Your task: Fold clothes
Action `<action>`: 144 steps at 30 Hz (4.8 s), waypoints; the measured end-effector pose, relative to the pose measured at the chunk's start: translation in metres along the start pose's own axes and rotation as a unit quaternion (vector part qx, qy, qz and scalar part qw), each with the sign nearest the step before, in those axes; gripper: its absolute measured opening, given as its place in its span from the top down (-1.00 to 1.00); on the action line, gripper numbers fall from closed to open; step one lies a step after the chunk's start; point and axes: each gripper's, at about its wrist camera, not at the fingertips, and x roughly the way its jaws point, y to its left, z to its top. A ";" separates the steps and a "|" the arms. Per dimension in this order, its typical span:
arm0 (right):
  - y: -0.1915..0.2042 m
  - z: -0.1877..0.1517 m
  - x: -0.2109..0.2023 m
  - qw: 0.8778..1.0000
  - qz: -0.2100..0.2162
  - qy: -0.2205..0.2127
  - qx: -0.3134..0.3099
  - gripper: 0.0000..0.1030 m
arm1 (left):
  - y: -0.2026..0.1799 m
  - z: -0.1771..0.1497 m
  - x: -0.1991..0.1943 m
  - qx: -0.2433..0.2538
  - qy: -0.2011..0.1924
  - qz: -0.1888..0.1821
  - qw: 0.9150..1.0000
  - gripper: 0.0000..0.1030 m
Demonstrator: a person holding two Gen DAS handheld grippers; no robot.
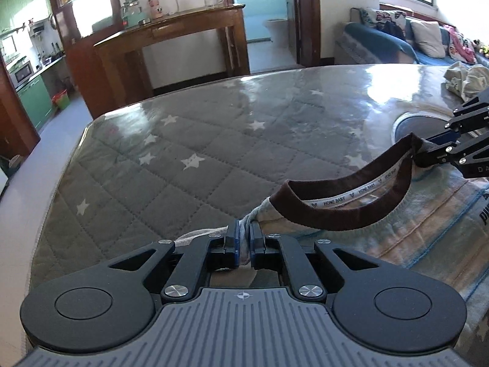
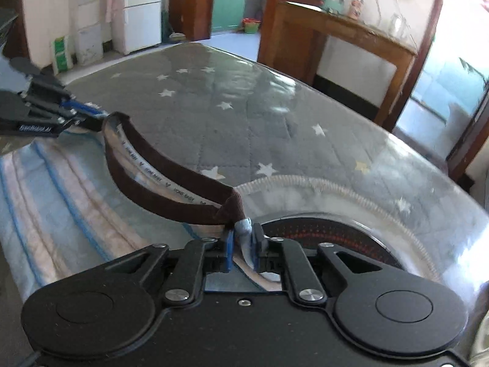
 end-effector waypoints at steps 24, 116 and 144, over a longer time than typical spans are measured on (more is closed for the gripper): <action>-0.006 -0.011 -0.017 0.997 -0.021 -0.023 0.067 0.53 | 0.009 -0.004 -0.027 -0.034 -0.026 0.026 0.999 0.37; 0.049 -0.090 -0.080 0.997 0.010 -0.037 0.063 0.18 | -0.015 -0.109 -0.113 -0.078 -0.048 0.000 0.996 -0.01; 0.046 -0.099 -0.079 0.995 0.000 -0.047 0.093 -0.15 | -0.017 -0.103 -0.105 -0.085 -0.038 -0.010 0.996 -0.04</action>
